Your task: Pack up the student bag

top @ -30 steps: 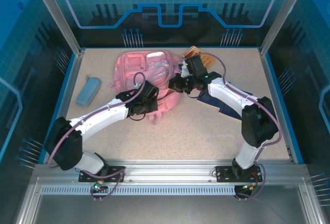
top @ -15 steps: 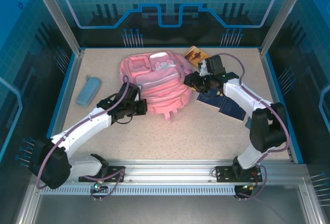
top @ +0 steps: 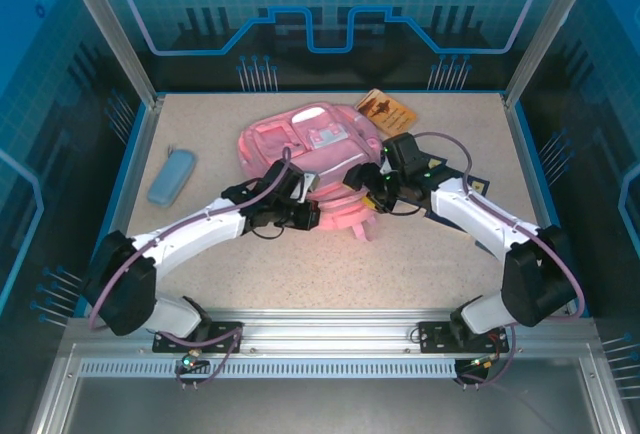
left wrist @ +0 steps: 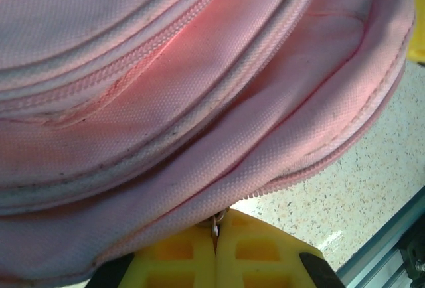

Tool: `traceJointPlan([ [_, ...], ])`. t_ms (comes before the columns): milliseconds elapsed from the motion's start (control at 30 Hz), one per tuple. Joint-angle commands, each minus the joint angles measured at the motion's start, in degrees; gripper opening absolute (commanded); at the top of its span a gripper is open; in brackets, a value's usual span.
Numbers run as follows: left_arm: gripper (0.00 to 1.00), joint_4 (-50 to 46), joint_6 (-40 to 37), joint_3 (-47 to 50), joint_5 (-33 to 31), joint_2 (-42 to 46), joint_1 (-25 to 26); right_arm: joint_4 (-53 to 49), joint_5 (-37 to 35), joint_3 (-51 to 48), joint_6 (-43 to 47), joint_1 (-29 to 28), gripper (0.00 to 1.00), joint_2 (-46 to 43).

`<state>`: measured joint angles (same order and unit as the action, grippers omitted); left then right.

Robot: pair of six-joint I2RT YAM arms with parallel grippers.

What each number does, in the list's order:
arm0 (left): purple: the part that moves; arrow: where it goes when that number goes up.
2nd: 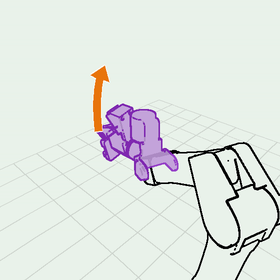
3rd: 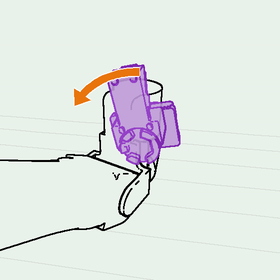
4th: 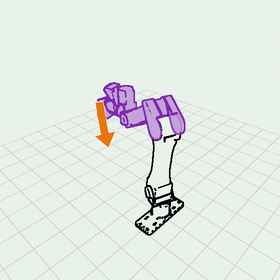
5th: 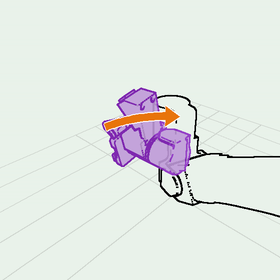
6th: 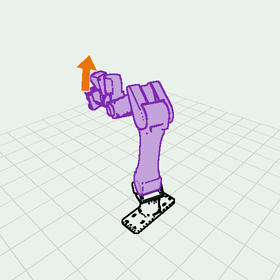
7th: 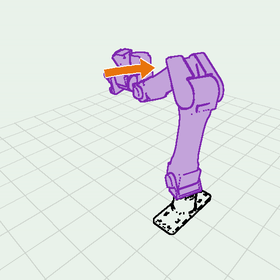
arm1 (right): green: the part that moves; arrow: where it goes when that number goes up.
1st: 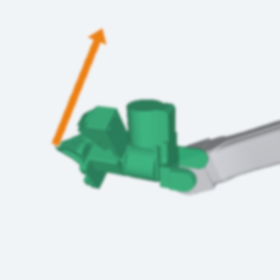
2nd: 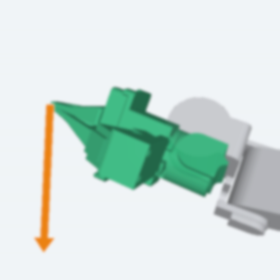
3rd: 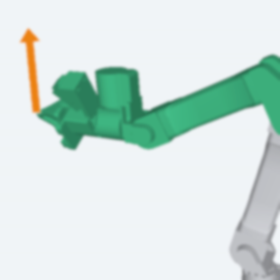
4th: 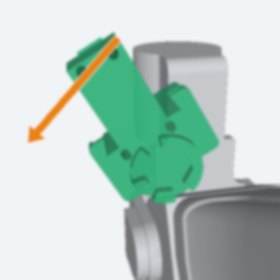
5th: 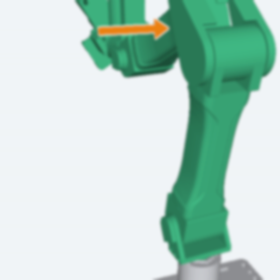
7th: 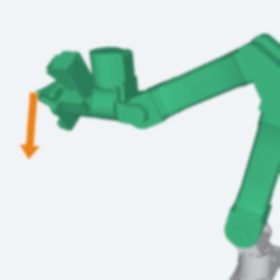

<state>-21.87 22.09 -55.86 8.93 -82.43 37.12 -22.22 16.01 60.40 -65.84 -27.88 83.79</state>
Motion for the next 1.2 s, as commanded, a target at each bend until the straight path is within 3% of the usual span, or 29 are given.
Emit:
traceJointPlan([
  [0, 0.0, 3.77, -1.63, -3.43, 1.54, -1.24, 0.81, 0.14, -0.4, -0.67, -6.56, -1.02, 0.6, 1.99],
  [133, 0.0, 3.3, -1.61, -3.56, 0.63, -1.71, 0.86, -1.59, -1.85, -0.02, -6.26, -0.99, 0.47, 3.95],
  [367, 0.0, -1.79, -1.3, -2.9, -6.01, -0.71, 0.56, -1.99, -6.88, 0.25, -3.6, -0.23, 0.09, 4.72],
  [467, 0.0, -5.13, -0.74, -1.58, -8.01, 0.2, -1.2, -3.29, -10.75, 0.42, -1.59, 0.45, 0.02, 4.16],
  [767, 0.0, -11.97, -4.24, 1.04, -8.93, 0.54, -13.03, -5.24, -16.44, 1.54, 3.25, 1.63, 0.01, 2.53],
  [1167, 0.0, -7.06, -5.38, -7.44, -16.03, -12.59, -27.02, -4.14, -14.52, 3.17, 5.13, 1.52, 0.02, 4.6],
])
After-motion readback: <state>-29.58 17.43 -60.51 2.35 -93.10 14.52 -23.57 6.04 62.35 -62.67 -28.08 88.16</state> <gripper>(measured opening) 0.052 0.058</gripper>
